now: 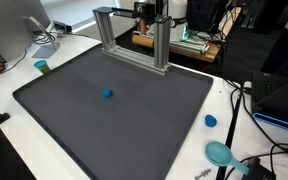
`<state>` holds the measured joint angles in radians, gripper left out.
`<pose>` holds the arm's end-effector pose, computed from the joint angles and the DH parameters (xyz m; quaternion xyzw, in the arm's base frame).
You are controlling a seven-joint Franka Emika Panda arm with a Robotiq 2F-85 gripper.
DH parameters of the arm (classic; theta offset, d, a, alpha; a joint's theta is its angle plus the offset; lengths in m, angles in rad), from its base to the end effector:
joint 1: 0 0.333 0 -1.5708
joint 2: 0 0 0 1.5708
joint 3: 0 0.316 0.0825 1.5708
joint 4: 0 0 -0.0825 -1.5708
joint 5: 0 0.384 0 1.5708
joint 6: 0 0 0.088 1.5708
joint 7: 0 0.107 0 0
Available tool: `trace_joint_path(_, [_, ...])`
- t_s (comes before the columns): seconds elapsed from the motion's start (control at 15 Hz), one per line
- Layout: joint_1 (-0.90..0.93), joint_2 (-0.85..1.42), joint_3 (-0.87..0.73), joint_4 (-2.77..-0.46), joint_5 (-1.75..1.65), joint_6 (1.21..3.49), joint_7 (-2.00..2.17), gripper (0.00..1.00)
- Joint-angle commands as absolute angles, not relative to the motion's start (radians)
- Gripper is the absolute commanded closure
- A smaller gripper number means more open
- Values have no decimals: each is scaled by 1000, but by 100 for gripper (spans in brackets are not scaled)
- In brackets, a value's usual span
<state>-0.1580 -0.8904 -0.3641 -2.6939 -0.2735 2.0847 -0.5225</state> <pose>0.2723 -0.1772 0.4902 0.9868 0.0981 0.1208 0.0455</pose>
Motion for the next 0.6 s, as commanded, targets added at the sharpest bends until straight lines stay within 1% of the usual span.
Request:
trace_joint_path(0.0, [-155,-880,-296,-2665,-262,2057,-441,0])
trace_joint_path(0.27, [-73,-856,-156,-2603,-181,1996,-299,0])
trace_joint_path(0.53, [27,-756,-102,-2525,-33,2045,-182,0])
